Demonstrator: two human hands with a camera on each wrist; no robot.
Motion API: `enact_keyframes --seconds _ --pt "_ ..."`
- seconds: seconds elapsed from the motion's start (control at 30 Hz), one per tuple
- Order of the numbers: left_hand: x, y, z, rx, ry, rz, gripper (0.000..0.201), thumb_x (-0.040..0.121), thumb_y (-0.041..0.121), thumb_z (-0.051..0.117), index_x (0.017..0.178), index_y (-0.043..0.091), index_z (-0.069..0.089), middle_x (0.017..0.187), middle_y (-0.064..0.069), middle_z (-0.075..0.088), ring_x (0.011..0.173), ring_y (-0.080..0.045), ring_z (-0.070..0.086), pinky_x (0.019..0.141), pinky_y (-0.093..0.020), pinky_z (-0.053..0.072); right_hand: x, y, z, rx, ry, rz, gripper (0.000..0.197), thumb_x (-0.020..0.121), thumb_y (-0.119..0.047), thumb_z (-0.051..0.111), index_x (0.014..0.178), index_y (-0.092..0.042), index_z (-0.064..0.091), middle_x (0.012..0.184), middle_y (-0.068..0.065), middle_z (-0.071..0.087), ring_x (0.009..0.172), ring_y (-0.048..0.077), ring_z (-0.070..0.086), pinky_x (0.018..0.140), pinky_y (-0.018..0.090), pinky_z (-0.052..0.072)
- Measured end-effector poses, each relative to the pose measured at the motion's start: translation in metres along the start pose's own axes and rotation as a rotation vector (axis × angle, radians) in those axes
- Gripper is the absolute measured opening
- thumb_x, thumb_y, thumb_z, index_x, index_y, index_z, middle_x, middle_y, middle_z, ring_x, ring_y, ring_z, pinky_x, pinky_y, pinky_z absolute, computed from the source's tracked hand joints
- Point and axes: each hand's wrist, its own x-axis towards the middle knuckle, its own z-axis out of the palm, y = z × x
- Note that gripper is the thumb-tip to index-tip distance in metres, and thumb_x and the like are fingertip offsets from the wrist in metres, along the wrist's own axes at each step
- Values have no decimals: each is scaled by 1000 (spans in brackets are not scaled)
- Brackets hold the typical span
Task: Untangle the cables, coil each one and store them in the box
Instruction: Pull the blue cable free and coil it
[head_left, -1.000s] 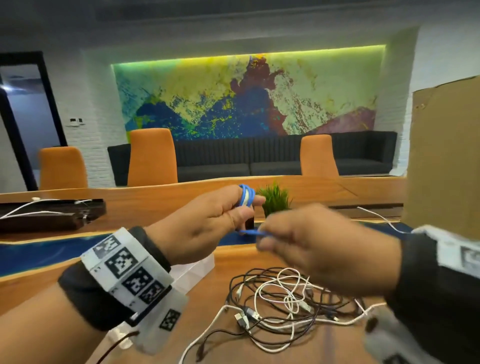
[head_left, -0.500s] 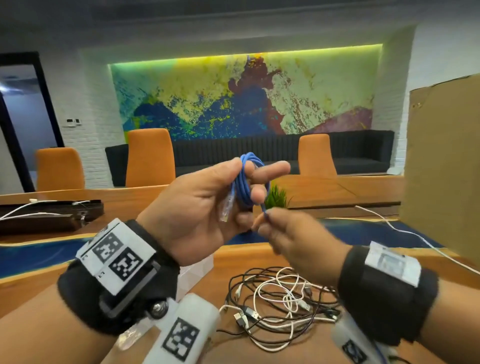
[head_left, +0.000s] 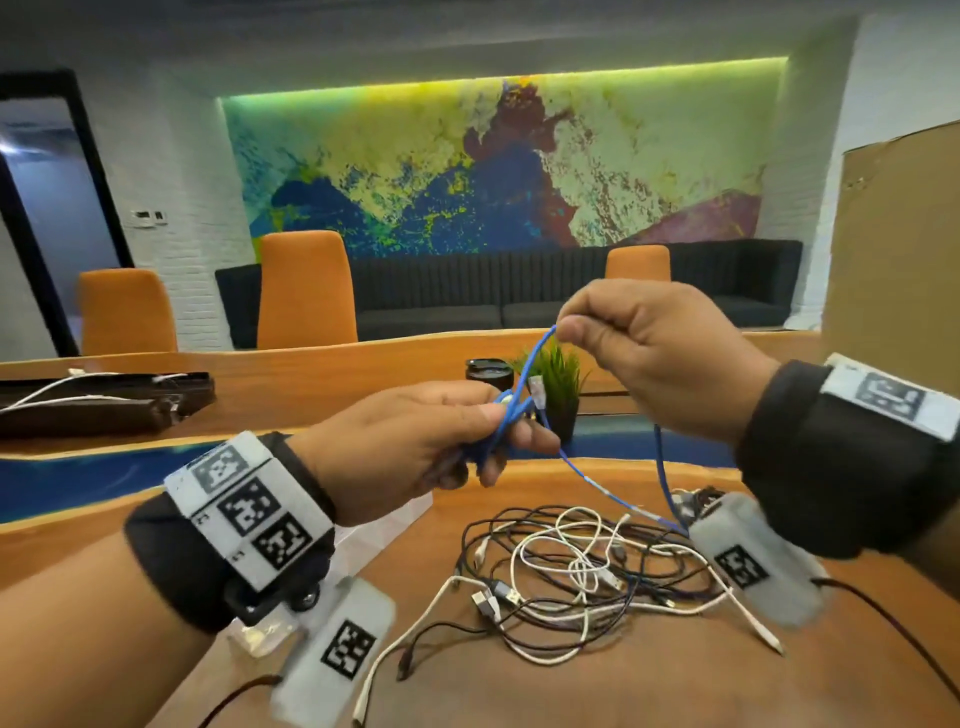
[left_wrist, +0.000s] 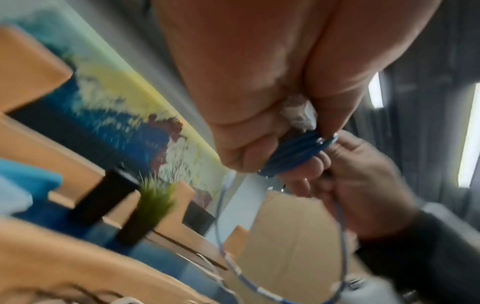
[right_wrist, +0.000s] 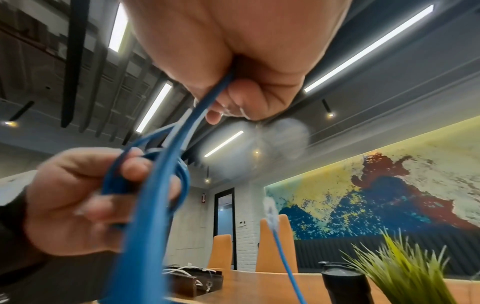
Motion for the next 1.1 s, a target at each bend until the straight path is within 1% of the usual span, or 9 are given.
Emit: enact_keyframes --seconds 0.17,0.33,0.4,0.5,0.57,0.67,0.8,0.97,1.1 --pt "0 7 0 -273 -21 4 27 101 27 39 87 15 59 99 -7 66 67 -11 47 59 -27 30 -1 23 11 17 15 95 16 98 -25 56 92 -16 68 73 3 62 68 15 54 66 37 48" --pt "1 13 1 -536 -9 91 23 96 28 47 84 18 64 99 -3 68 77 -12 63 66 -25 46 -9 29 31 154 -39 249 19 99 -21 54 89 -16 69 68 -4 57 62 9 47 63 32 42" --pt "5 24 0 -605 79 142 24 98 30 43 85 18 60 109 -1 72 87 -12 70 69 -26 49 -21 16 40 160 -195 286 19 101 -19 50 99 -19 69 74 -12 56 65 2 48 67 26 41" --pt "18 21 0 -178 251 236 26 105 25 37 95 19 59 124 -1 70 105 -11 69 81 -33 48 -41 -21 45 43 -564 189 23 101 -28 49 119 -24 63 94 -14 60 85 -1 55 74 14 45" --pt "22 9 3 273 255 305 21 102 26 43 110 19 61 122 1 69 108 -8 67 90 -31 52 -45 -39 41 -30 -656 74 20 99 -34 50 112 -26 63 98 -10 63 89 4 56 79 20 47" --pt "20 -9 0 593 141 296 24 98 30 45 107 16 62 96 7 64 83 0 59 76 -23 47 -35 -39 20 -89 -488 -27 19 97 -33 56 87 -19 65 74 -4 59 70 6 53 64 24 42" --pt "11 -16 -2 265 19 170 28 99 27 44 112 11 63 101 -19 67 73 -31 49 58 -23 41 -17 -9 -5 -24 -241 9 13 94 -25 61 90 -19 72 76 -6 66 73 8 59 69 29 46" --pt "16 -10 13 -140 -98 64 13 91 19 51 96 12 61 94 -3 65 67 -7 53 55 -18 38 -14 8 13 164 -125 94 15 96 -18 59 98 -12 72 82 3 71 76 20 64 72 41 52" --pt "29 -9 3 -539 -86 33 14 93 20 49 89 12 61 87 -3 61 60 -8 48 55 -20 36 -16 16 26 552 -124 300 25 102 -16 47 112 -4 67 53 -13 52 45 2 45 43 15 34"
